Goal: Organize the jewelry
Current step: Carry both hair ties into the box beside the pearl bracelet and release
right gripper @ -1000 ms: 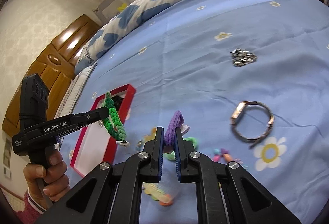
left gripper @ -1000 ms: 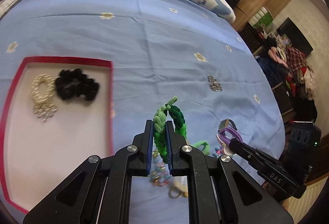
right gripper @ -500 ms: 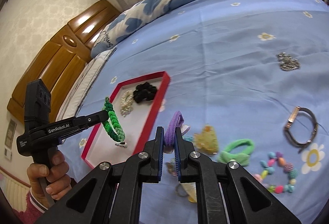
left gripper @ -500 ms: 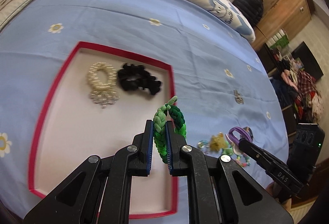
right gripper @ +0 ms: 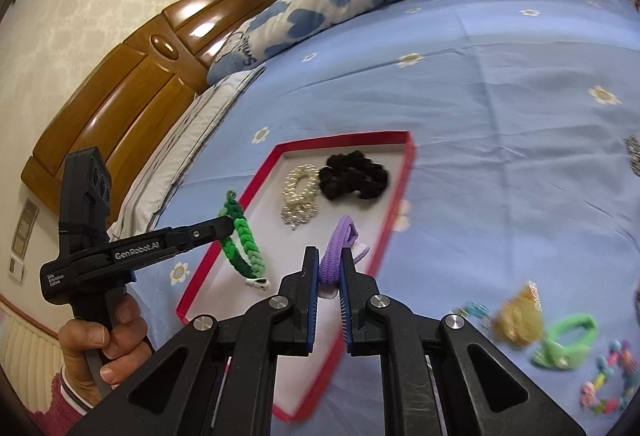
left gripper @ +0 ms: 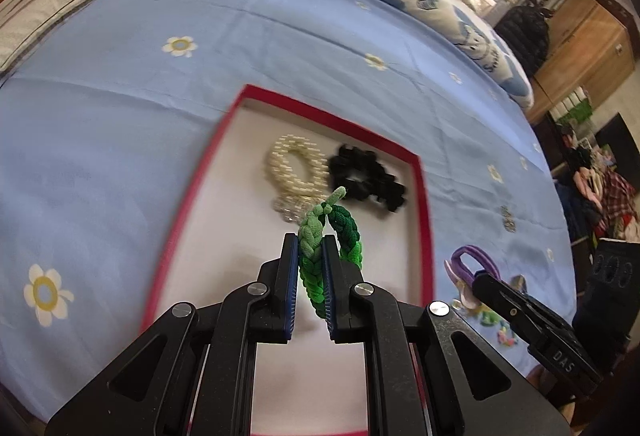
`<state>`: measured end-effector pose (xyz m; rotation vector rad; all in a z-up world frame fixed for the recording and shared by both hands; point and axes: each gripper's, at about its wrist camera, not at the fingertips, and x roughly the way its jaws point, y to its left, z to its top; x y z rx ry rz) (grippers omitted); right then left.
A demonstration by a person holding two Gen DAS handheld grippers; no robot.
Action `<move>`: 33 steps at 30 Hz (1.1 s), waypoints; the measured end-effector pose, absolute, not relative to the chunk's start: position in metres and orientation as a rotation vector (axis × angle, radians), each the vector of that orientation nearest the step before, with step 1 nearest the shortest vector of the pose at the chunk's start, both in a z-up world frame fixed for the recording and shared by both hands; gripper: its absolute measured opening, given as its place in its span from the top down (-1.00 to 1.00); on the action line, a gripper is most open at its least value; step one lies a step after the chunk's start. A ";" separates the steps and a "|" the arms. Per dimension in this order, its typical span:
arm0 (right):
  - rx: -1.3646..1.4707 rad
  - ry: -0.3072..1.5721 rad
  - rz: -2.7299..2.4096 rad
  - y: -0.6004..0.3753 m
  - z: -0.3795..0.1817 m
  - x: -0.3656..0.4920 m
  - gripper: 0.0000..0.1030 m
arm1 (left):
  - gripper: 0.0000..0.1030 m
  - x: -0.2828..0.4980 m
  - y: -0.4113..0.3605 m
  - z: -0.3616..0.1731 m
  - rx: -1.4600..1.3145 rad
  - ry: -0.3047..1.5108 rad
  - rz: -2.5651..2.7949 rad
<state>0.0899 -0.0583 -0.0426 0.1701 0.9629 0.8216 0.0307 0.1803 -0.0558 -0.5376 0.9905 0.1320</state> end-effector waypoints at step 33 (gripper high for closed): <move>0.093 1.077 0.815 0.007 -0.093 0.137 0.56 | 0.59 0.071 0.203 -0.096 -0.494 1.083 0.200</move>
